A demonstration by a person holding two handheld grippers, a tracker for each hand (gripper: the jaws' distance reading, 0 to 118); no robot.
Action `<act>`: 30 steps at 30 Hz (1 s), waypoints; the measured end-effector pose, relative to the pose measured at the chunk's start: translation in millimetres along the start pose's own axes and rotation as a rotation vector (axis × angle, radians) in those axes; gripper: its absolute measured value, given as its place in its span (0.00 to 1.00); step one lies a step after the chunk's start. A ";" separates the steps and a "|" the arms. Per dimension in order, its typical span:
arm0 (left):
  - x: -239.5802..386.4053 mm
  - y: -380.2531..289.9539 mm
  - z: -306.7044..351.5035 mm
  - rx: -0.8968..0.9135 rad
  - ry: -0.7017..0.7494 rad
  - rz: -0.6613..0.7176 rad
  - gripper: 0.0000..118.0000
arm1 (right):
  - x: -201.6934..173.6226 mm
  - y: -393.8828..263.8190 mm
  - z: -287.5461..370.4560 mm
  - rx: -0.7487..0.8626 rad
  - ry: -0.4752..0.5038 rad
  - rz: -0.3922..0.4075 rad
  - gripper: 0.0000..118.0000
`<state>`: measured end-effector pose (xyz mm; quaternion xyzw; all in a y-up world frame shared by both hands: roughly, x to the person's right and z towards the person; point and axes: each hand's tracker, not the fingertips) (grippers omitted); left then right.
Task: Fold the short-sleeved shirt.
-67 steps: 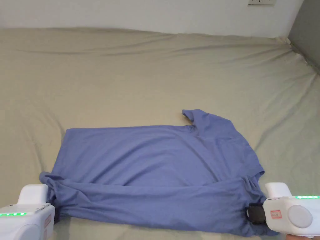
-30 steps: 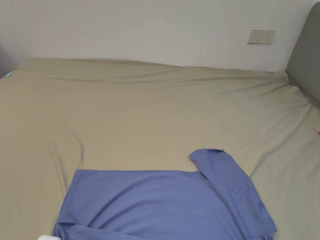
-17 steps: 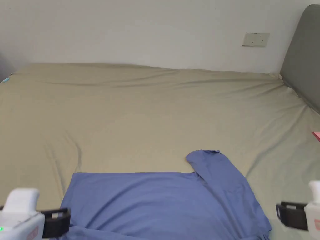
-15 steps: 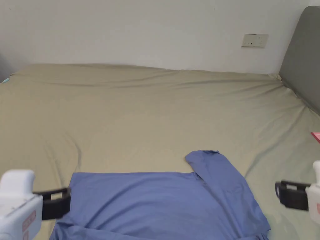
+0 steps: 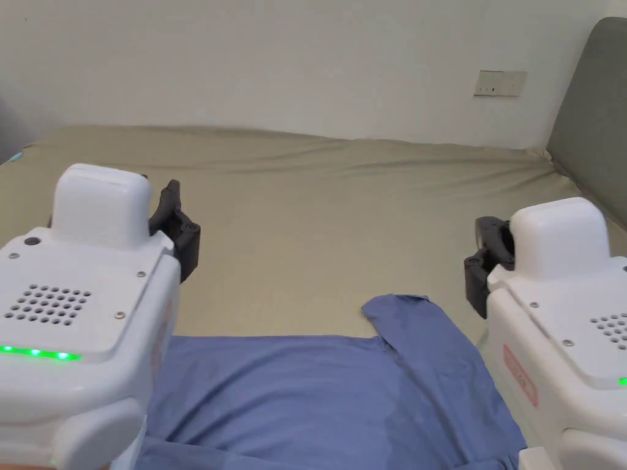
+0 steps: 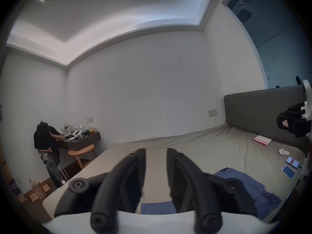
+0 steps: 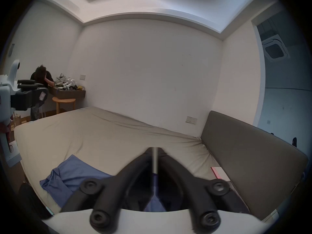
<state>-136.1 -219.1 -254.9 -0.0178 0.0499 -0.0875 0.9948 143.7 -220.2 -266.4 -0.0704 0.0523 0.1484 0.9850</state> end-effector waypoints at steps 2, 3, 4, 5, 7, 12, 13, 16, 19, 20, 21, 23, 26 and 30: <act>6.3 -2.1 -2.4 -0.003 -0.012 -0.006 0.00 | -7.6 -3.1 -5.4 -0.039 0.058 0.025 0.02; 9.5 -3.6 -4.5 -0.008 -0.014 -0.008 0.00 | -11.5 -5.2 -7.2 -0.036 0.051 0.023 0.02; 10.6 -5.5 -8.2 -0.019 -0.019 -0.013 0.00 | -15.4 -7.7 -8.7 -0.033 0.043 0.023 0.02; 11.7 -7.2 -10.9 -0.027 -0.027 -0.016 0.00 | -15.6 -7.7 -12.5 -0.037 0.041 0.030 0.02; 13.5 -13.2 -17.8 -0.037 -0.034 -0.024 0.00 | -17.1 -10.2 -18.1 -0.048 0.042 0.034 0.02; 12.2 -64.5 -65.4 -0.224 -0.056 -0.101 0.00 | -10.4 -25.0 -38.9 -0.091 0.045 0.017 0.02; 8.8 -87.0 -81.0 -0.308 -0.068 -0.091 0.00 | -8.2 -29.5 -44.4 -0.110 0.044 0.018 0.02; -6.4 -161.1 -120.9 -0.570 -0.085 -0.041 0.00 | -1.5 -47.0 -59.5 -0.164 0.038 0.018 0.02; -26.1 -236.5 -149.4 -0.785 -0.081 -0.007 0.00 | 10.5 -67.0 -72.4 -0.221 0.026 0.018 0.02; -32.2 -255.4 -156.9 -0.828 -0.060 -0.010 0.00 | 14.7 -73.8 -77.0 -0.241 0.015 0.017 0.02; -39.4 -270.4 -165.8 -0.843 -0.033 -0.007 0.00 | 19.9 -80.6 -80.7 -0.267 0.003 0.013 0.02; -53.4 -282.7 -188.2 -0.856 -0.001 0.014 0.28 | 29.5 -92.9 -90.2 -0.310 -0.009 -0.002 0.02; -73.6 -284.7 -229.0 -0.846 0.014 0.112 0.72 | 40.7 -107.3 -101.9 -0.360 -0.032 0.001 0.02; -81.8 -291.0 -284.2 -0.860 0.028 0.094 0.86 | 50.5 -118.0 -113.1 -0.409 -0.040 -0.014 0.02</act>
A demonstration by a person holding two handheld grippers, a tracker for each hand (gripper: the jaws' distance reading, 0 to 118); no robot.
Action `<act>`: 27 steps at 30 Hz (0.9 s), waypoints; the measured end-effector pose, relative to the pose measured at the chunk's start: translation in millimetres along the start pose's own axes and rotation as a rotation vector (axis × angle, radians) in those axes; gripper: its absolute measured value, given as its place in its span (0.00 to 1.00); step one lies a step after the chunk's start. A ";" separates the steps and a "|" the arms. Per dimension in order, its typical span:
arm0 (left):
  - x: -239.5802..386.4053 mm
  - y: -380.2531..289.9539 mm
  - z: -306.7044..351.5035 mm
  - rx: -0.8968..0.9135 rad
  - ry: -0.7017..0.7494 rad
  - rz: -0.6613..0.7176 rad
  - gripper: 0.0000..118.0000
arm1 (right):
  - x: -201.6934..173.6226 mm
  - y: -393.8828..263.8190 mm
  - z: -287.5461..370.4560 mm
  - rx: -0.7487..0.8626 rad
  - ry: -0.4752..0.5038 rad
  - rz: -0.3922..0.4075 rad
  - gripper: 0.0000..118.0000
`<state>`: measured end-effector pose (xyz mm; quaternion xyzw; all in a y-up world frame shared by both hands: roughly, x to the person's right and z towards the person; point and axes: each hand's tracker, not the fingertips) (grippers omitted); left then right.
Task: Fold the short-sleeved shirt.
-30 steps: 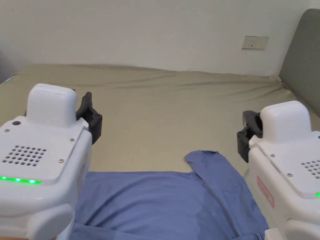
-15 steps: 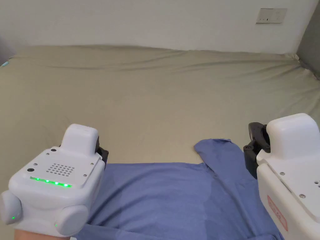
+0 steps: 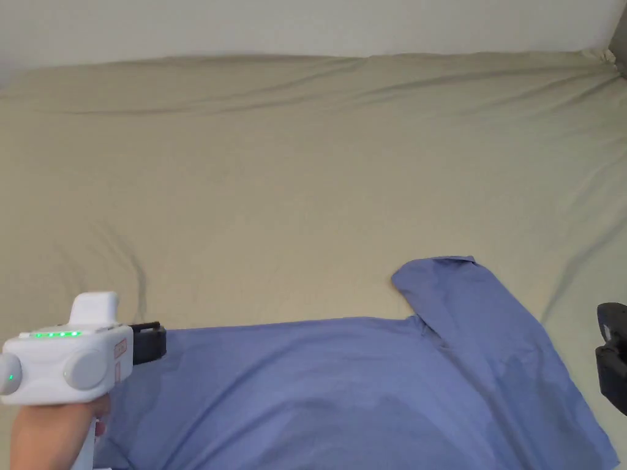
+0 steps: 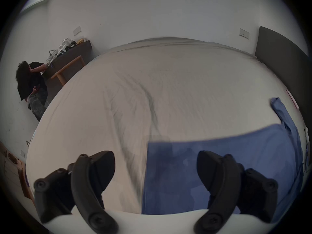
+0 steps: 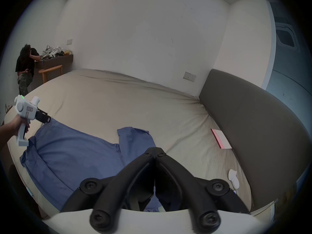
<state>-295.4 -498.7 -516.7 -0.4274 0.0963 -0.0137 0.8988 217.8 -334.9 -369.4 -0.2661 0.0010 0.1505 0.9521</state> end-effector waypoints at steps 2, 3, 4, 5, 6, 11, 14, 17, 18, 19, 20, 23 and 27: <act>1.8 5.8 -18.4 -0.030 -0.004 -0.018 0.85 | 1.8 -1.3 -4.8 -0.014 -0.001 -0.006 0.02; 4.3 5.8 -26.9 -0.068 0.005 -0.033 0.82 | 1.8 -2.0 -5.8 -0.019 -0.004 -0.007 0.02; 6.3 4.6 -34.5 -0.100 0.009 -0.052 0.80 | 1.8 -2.3 -7.0 -0.024 -0.006 -0.007 0.02; 8.4 1.8 -39.5 -0.119 0.015 -0.067 0.80 | 1.9 -2.5 -8.2 -0.027 -0.006 -0.007 0.02; 13.8 -5.8 -33.2 -0.129 0.000 -0.070 0.69 | 2.1 -2.3 -9.8 -0.032 -0.005 -0.007 0.02; 32.7 -14.0 -10.5 -0.048 -0.107 -0.126 0.18 | 1.4 -2.7 -21.4 -0.061 0.002 -0.008 0.02; 39.8 -11.2 -10.9 -0.043 -0.025 -0.229 0.03 | 1.5 -0.8 -31.6 -0.074 0.011 -0.003 0.02; 30.7 -4.6 11.1 0.001 -0.044 -0.178 0.03 | 9.2 2.7 -41.7 -0.089 0.025 -0.016 0.02; 28.2 -1.6 24.0 0.037 -0.061 -0.167 0.03 | 12.3 4.3 -47.5 -0.097 0.026 -0.016 0.03; 25.5 1.0 38.0 0.065 -0.064 -0.169 0.03 | 16.4 4.4 -55.0 -0.110 0.024 -0.011 0.08; 23.3 2.7 50.9 0.094 -0.058 -0.166 0.03 | 19.6 4.8 -63.2 -0.121 0.021 -0.007 0.20; 18.5 5.2 96.2 0.143 -0.097 -0.147 0.03 | 32.1 3.0 -102.6 -0.239 0.069 -0.031 0.83; 15.3 -2.3 137.2 0.185 -0.109 -0.155 0.03 | 42.9 -10.8 -165.7 -0.365 0.095 -0.089 0.87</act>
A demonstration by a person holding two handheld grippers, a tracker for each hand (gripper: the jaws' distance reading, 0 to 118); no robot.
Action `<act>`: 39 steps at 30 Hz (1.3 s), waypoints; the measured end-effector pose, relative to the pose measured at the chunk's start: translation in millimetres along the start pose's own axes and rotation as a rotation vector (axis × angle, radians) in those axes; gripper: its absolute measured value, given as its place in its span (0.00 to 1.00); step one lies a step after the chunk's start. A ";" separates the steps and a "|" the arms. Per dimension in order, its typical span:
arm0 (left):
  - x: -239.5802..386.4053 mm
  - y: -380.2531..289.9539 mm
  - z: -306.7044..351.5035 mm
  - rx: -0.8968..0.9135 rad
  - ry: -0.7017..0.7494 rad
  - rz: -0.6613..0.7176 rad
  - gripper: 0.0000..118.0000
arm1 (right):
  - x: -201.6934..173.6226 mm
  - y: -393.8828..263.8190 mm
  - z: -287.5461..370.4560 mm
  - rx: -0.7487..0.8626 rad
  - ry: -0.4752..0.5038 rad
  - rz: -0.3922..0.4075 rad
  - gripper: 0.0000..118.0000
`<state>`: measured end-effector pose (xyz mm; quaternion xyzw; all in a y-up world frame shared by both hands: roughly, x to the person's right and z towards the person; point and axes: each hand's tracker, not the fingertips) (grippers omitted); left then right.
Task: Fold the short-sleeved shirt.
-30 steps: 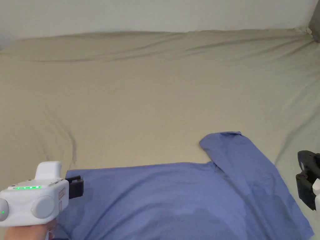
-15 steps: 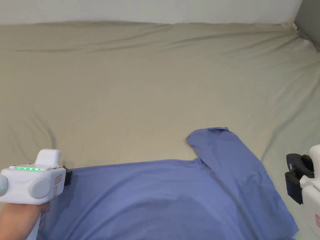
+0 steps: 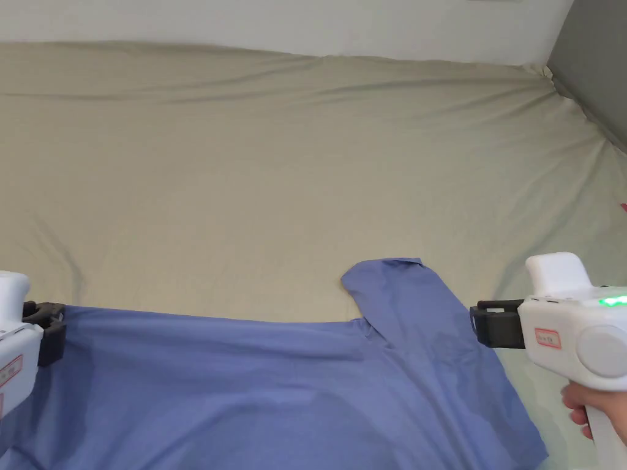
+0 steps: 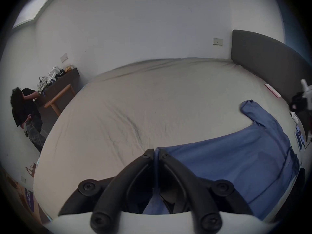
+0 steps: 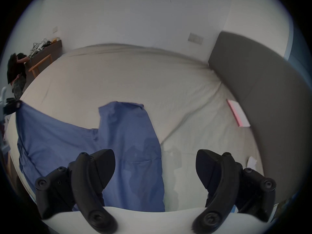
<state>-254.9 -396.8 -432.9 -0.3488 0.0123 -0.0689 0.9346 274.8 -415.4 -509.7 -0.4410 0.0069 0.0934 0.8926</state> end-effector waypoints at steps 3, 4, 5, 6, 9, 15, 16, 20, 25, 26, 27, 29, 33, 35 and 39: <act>3.1 -6.9 15.9 -0.002 0.010 -0.014 0.03 | 8.5 3.0 -53.8 -0.112 0.002 -0.009 0.87; 3.4 -9.9 19.3 -0.009 0.009 -0.012 0.03 | 10.5 2.2 -71.7 -0.147 0.007 -0.022 0.87; 4.1 -12.8 21.6 -0.016 0.010 -0.012 0.03 | 12.2 1.6 -85.7 -0.179 0.008 -0.039 0.87; 5.7 -16.5 23.7 -0.023 0.016 -0.016 0.03 | 13.3 -0.2 -99.5 -0.208 0.005 -0.058 0.87; 7.8 -26.6 20.9 -0.053 0.026 -0.034 0.03 | 8.4 -8.2 -121.6 -0.254 0.002 -0.040 0.87; 9.4 -43.1 12.7 -0.095 0.035 -0.027 0.03 | 0.9 -15.2 -115.8 -0.222 0.048 -0.032 0.63; 10.4 -45.0 11.5 -0.102 0.039 -0.031 0.03 | 0.4 -14.6 -113.2 -0.218 0.103 -0.054 0.44; 7.4 -51.3 7.8 -0.116 0.035 -0.025 0.03 | -17.2 -9.0 -95.7 -0.193 0.048 0.078 0.05; -2.4 -42.1 28.4 -0.093 0.033 -0.019 0.03 | -2.5 4.0 -32.0 -0.097 0.075 0.038 0.05; -4.0 -40.1 33.1 -0.084 0.034 -0.020 0.03 | 0.9 5.5 -17.0 -0.085 0.078 0.036 0.05; -3.8 -37.8 40.9 -0.077 0.037 -0.025 0.03 | 4.3 6.2 -0.5 -0.072 0.082 0.036 0.05; -6.1 -34.8 51.9 -0.068 0.042 -0.031 0.03 | 14.6 3.1 31.7 -0.041 0.092 0.043 0.05; -8.9 -38.0 77.1 -0.050 0.047 -0.036 0.03 | 21.7 -16.6 95.8 -0.011 0.105 0.057 0.05; -8.4 -45.4 89.5 -0.039 0.051 -0.041 0.03 | 22.7 -32.3 119.4 -0.013 0.114 0.057 0.05; -7.6 -68.3 102.7 -0.066 0.036 -0.034 0.03 | 21.2 -76.1 147.9 -0.031 0.127 0.075 0.05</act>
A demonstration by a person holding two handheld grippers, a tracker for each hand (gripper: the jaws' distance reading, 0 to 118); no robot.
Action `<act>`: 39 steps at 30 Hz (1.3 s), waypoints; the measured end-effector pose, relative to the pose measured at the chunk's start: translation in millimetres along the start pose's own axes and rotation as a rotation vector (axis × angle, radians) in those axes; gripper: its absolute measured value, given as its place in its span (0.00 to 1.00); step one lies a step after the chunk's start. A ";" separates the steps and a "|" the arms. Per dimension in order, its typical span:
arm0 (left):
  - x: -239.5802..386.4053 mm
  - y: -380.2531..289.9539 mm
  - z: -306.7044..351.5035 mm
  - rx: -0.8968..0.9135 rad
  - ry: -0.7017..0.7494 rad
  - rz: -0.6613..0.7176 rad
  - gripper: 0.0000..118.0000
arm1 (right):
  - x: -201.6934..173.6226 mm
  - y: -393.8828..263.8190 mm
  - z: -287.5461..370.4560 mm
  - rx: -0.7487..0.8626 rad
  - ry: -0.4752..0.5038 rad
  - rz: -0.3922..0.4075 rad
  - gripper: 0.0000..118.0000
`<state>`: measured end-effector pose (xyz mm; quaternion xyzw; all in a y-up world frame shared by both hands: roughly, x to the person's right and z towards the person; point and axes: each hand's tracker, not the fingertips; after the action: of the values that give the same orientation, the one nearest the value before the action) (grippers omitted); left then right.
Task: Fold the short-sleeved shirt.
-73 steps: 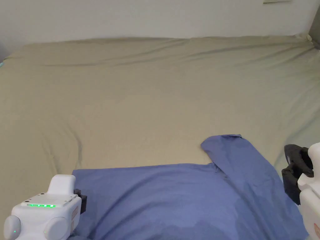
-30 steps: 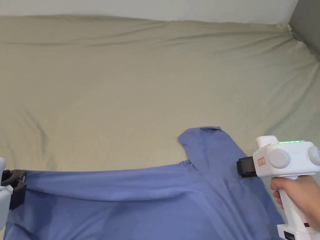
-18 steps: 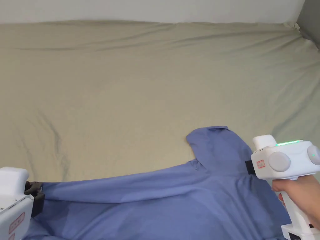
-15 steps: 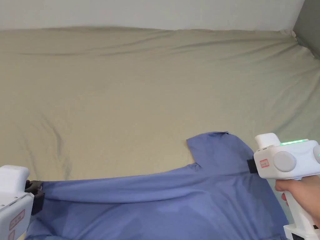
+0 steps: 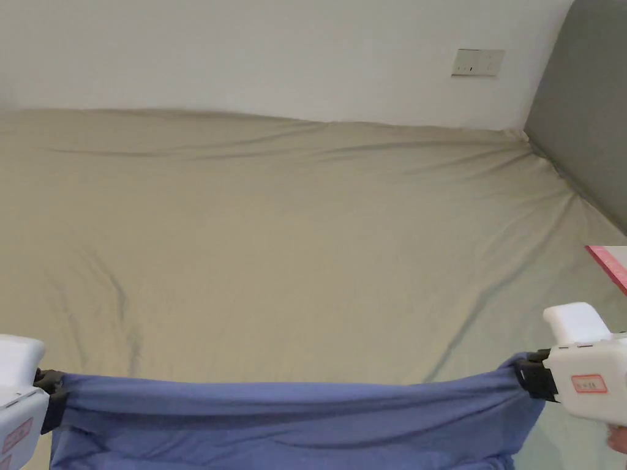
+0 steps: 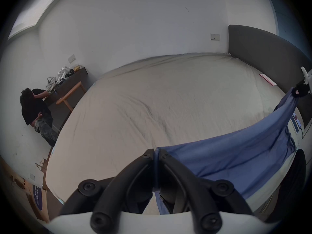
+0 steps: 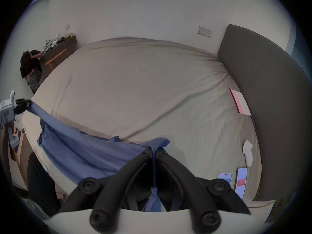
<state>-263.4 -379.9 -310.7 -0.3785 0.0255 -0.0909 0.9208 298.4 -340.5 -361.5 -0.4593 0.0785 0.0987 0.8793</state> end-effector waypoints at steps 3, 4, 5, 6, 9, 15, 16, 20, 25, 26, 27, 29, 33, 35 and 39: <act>3.8 -22.5 3.6 -0.045 -0.005 -0.026 0.03 | -3.8 -32.9 2.0 -0.062 0.010 0.014 0.05; 0.2 -33.2 -2.8 -0.063 -0.008 -0.034 0.03 | -6.4 -43.7 1.5 -0.086 0.015 0.018 0.05; 0.1 -40.6 -4.1 -0.082 -0.016 -0.037 0.03 | -5.7 -52.4 -2.1 -0.110 0.017 0.022 0.05; 0.8 -48.9 -5.1 -0.110 -0.031 -0.040 0.03 | -7.5 -62.4 -5.1 -0.137 0.016 0.019 0.05; 2.9 -71.8 -11.2 -0.171 -0.044 -0.052 0.03 | -10.3 -86.9 -17.1 -0.209 0.036 0.006 0.05; 9.0 -105.3 -20.3 -0.275 -0.085 -0.037 0.03 | -12.7 -121.6 -51.6 -0.365 0.064 -0.022 0.05; 9.8 -109.4 -22.7 -0.294 -0.094 -0.036 0.03 | -13.2 -126.1 -56.9 -0.383 0.061 -0.032 0.05; 11.2 -116.4 -37.5 -0.340 -0.088 -0.053 0.03 | -17.0 -138.0 -74.5 -0.453 0.074 -0.048 0.05; 15.6 -116.2 -58.0 -0.382 -0.093 -0.075 0.03 | -22.4 -141.1 -90.0 -0.477 0.057 -0.021 0.05; 16.9 -117.4 -62.3 -0.393 -0.097 -0.084 0.03 | -22.7 -142.0 -93.4 -0.481 0.055 -0.022 0.05; 17.7 -118.2 -65.1 -0.388 -0.096 -0.085 0.03 | -23.1 -142.9 -96.8 -0.483 0.055 -0.021 0.05; 16.6 -115.9 -63.8 -0.389 -0.097 -0.072 0.03 | -23.2 -142.1 -98.3 -0.481 0.052 -0.025 0.05; 14.0 -113.4 -59.3 -0.385 -0.099 -0.070 0.13 | -20.4 -135.1 -88.6 -0.471 0.033 -0.008 0.23; 13.7 -104.8 -51.7 -0.362 -0.054 -0.094 0.51 | -16.4 -126.1 -77.9 -0.436 -0.049 0.033 0.69; 7.1 -66.4 -16.9 -0.189 -0.107 -0.024 0.96 | -0.3 -90.1 -37.2 -0.233 0.011 -0.020 0.98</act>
<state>-268.1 -439.2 -276.0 -0.4681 -0.0199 -0.0788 0.8799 318.6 -421.5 -311.1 -0.5597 0.0664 0.0958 0.8205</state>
